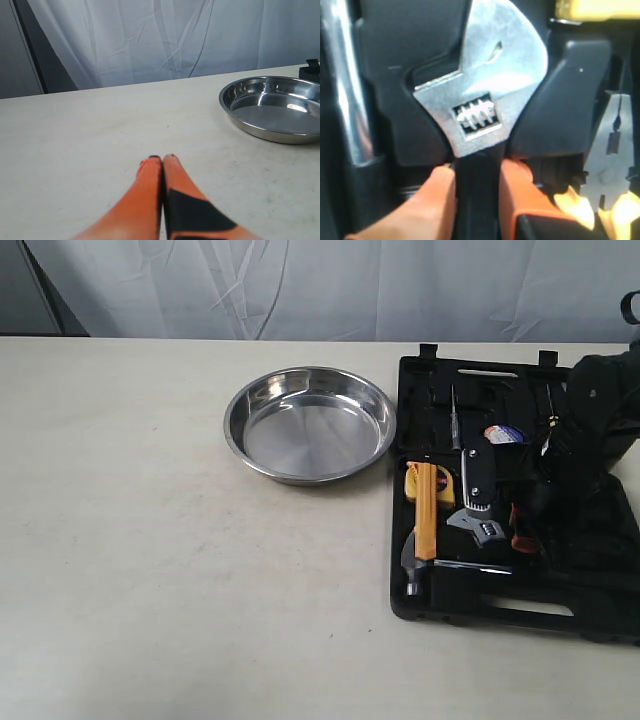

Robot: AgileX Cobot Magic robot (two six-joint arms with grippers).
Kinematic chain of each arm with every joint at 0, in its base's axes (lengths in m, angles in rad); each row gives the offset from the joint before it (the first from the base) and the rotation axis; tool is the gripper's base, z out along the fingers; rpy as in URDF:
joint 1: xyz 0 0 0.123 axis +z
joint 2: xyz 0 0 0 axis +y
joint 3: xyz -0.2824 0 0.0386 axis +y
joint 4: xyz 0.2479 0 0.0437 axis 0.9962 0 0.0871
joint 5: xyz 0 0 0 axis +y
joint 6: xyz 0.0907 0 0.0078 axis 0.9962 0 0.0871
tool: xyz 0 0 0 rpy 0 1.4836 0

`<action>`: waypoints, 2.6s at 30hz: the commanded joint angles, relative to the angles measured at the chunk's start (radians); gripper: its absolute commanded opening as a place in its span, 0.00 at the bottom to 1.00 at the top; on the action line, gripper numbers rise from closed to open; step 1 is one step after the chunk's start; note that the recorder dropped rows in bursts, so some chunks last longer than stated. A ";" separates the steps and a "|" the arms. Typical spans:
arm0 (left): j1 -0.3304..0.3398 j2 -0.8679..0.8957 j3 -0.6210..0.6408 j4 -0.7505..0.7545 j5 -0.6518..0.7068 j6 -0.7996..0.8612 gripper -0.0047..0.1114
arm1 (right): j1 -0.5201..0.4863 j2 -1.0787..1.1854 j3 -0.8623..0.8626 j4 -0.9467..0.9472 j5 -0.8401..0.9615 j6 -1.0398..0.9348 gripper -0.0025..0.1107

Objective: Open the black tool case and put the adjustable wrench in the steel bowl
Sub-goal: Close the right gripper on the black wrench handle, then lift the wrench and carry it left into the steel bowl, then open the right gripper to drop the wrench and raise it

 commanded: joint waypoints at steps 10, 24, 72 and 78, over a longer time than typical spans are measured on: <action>-0.001 0.004 -0.002 -0.005 -0.006 -0.001 0.04 | -0.002 -0.228 0.002 0.129 -0.102 -0.003 0.02; -0.001 0.004 -0.002 -0.005 -0.006 -0.001 0.04 | 0.212 0.015 -0.357 0.537 -0.300 -0.003 0.02; -0.001 0.004 -0.002 -0.005 -0.006 -0.001 0.04 | 0.235 0.350 -0.942 0.353 0.018 0.617 0.02; -0.001 0.004 -0.002 -0.005 -0.006 -0.001 0.04 | 0.165 0.186 -0.915 0.430 0.060 0.637 0.02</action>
